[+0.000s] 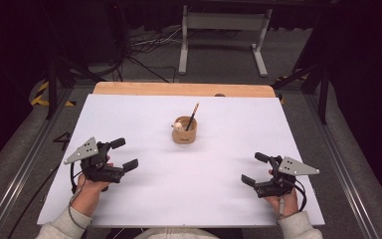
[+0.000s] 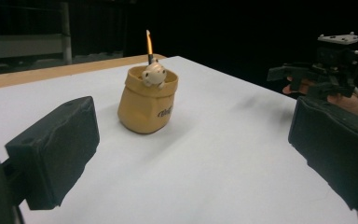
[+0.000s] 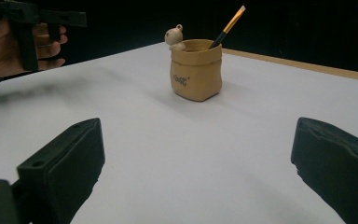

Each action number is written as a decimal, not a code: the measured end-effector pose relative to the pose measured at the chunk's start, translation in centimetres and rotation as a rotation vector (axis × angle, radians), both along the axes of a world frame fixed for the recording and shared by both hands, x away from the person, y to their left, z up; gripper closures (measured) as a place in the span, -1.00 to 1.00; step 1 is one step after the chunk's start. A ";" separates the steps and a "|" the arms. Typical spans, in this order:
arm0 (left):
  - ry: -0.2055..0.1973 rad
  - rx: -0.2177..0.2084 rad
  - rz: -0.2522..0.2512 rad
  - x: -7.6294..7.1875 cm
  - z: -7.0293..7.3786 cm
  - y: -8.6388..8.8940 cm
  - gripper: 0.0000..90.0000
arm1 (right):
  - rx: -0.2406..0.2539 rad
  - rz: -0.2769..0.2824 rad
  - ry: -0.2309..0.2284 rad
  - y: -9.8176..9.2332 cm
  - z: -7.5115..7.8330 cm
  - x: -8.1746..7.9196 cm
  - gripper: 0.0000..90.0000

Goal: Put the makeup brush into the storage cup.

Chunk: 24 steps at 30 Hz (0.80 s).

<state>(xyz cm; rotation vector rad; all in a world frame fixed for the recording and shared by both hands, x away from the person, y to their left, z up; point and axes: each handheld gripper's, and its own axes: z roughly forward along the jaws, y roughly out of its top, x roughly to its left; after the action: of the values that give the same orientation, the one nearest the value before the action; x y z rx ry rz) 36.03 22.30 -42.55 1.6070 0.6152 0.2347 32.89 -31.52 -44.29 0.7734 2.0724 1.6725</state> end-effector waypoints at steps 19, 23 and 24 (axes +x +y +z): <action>-0.010 0.047 0.071 -0.8 -3.2 0.8 -0.94 | 0.009 -0.003 0.000 -0.2 -0.1 -0.1 -0.93; 0.006 0.031 0.077 -0.6 -3.5 0.9 -0.93 | 0.010 -0.003 0.000 -0.2 -0.1 0.0 -0.93; 0.006 0.031 0.077 -0.6 -3.5 0.9 -0.93 | 0.010 -0.003 0.000 -0.2 -0.1 0.0 -0.93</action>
<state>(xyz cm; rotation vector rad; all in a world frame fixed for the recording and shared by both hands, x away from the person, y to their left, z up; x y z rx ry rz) 35.40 23.20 -46.00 1.6158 0.6822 0.2975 32.86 -31.70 -44.44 0.7798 2.0636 1.6818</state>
